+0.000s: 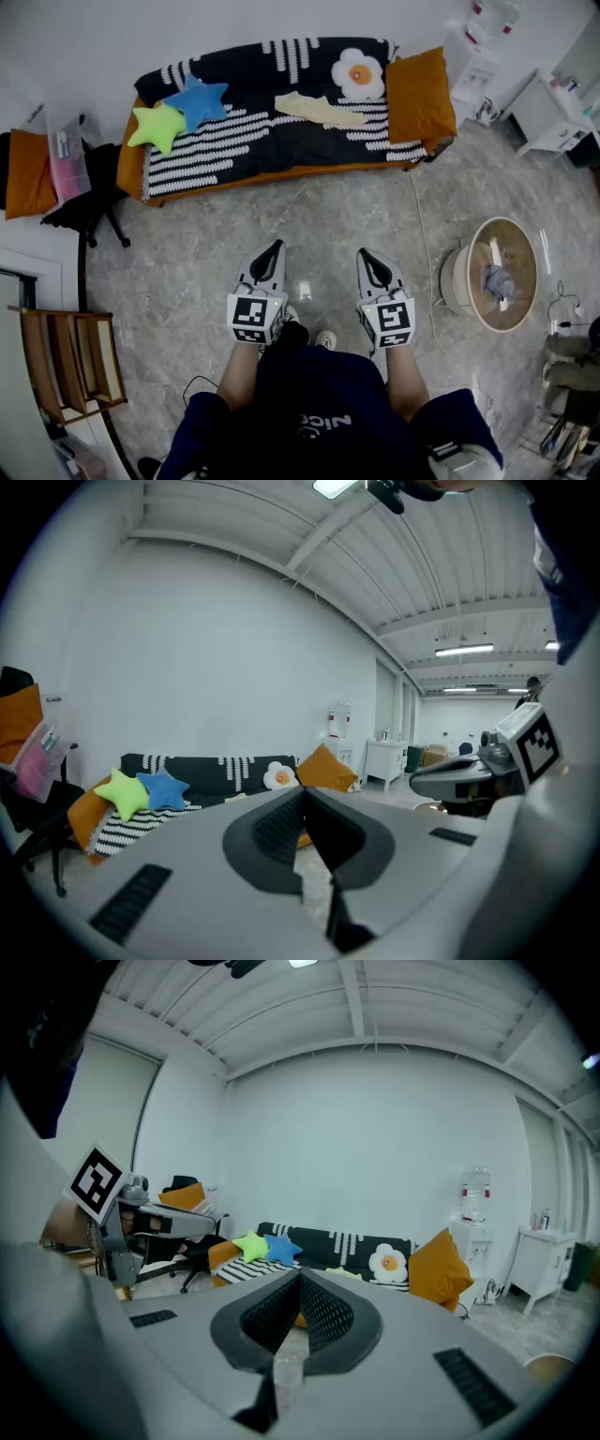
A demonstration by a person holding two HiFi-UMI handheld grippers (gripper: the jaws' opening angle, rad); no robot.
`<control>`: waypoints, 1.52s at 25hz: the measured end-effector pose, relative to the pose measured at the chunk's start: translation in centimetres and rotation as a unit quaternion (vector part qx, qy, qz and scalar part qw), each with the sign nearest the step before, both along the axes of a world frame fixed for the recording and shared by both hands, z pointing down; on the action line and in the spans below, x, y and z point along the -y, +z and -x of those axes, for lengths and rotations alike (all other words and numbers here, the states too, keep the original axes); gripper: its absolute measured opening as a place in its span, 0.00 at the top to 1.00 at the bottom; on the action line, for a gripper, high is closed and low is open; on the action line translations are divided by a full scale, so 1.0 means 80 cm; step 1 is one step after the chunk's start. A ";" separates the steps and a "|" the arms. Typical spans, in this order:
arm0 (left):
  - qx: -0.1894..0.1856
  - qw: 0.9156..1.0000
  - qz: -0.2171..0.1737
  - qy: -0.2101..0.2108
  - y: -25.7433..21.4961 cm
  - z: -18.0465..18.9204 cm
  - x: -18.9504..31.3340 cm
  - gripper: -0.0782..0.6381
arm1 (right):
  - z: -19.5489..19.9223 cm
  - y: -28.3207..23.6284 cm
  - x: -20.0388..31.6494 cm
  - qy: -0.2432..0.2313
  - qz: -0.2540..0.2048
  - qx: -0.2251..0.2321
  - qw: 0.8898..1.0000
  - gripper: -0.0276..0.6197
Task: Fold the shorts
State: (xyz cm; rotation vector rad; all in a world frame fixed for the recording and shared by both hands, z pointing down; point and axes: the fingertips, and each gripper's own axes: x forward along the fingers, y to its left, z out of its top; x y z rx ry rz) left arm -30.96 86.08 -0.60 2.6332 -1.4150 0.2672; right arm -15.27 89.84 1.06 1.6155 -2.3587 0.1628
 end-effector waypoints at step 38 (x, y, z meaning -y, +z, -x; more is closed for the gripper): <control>-0.036 0.995 0.016 0.091 0.011 0.023 0.046 0.38 | -0.001 0.010 0.039 0.080 -0.009 0.022 0.997 0.38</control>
